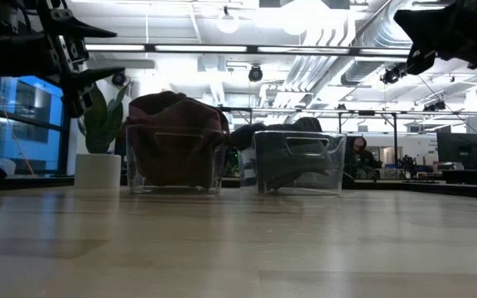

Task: Pick & Place hat
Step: Return to Home Position

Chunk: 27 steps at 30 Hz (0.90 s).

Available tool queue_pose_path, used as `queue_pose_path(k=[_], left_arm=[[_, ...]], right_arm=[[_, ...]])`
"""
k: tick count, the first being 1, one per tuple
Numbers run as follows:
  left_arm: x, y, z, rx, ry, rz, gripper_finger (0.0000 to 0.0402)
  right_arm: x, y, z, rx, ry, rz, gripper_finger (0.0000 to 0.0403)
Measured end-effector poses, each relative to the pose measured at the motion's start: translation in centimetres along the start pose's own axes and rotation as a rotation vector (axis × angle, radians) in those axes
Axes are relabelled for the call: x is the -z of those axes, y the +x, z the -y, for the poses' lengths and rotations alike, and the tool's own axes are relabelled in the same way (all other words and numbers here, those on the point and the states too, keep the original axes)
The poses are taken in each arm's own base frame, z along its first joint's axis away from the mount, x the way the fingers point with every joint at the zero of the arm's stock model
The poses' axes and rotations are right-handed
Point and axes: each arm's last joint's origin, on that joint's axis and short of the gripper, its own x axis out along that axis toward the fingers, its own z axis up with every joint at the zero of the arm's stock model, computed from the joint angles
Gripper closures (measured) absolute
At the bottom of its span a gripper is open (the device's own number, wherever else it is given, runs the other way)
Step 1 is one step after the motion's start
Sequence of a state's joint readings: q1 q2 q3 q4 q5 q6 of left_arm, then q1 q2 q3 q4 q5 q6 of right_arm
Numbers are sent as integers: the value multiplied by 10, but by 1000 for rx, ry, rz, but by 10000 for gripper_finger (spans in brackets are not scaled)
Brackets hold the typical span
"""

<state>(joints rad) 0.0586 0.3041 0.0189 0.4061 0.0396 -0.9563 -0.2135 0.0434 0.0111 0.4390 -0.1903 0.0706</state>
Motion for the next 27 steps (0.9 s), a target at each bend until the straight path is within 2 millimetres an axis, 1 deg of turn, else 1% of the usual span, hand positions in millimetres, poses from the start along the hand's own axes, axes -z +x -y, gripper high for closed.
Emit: queue_pose_path(k=[4,7,15,21,27], left_arm=[[1,0,-2,-23,8,-7,189],[2,0,-4,-41,8,-5,189],[3,0,-6,-73,15,-14,189],[2,0,-8,-111,8,36,189],[2,0,-8,-111,6,38,189]], right_arm=[[-1,3,-3,-2,-60,21,402],[1,4,-4,-16,-62,2,402],[14,5,-8,-81,-15,-130,402],[26,3,-9,-86,5,-247,402],[33,0,-8,-84,17,-330,402]])
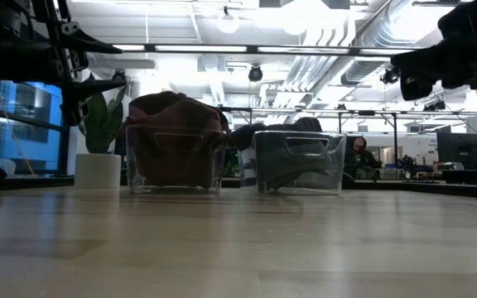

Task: Pick & Place hat
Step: Return to Home Position

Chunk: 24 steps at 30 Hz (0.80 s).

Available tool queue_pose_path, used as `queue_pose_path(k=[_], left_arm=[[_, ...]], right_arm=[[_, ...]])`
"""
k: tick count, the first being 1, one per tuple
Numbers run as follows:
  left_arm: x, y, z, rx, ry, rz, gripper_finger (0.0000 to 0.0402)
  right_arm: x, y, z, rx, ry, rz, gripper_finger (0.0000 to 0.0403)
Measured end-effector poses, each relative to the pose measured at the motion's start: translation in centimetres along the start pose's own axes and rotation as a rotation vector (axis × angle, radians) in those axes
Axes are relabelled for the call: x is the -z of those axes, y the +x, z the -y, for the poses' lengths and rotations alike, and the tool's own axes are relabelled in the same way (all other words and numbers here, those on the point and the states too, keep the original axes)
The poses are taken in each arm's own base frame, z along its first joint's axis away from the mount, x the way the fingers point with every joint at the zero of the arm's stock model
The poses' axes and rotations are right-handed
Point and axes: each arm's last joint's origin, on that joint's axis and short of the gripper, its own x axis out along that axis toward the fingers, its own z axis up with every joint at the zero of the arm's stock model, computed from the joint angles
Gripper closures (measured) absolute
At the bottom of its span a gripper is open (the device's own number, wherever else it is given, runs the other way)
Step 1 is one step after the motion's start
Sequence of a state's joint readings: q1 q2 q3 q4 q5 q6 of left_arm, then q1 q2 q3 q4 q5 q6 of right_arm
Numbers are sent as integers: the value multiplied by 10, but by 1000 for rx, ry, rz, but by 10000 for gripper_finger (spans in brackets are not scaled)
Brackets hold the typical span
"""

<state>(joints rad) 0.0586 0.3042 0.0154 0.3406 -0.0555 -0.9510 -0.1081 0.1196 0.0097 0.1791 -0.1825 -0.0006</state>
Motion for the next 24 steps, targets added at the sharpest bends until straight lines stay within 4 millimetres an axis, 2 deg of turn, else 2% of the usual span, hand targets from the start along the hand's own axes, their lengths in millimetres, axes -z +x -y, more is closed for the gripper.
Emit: queue_pose_path(k=[8,24], left_arm=[[0,0,-1,-15,3,17,189],[0,0,-1,-21,4,16,189]], right_arm=[[12,-1,0,9,23,-124,402],[13,-1,0,20,49,-132,402]])
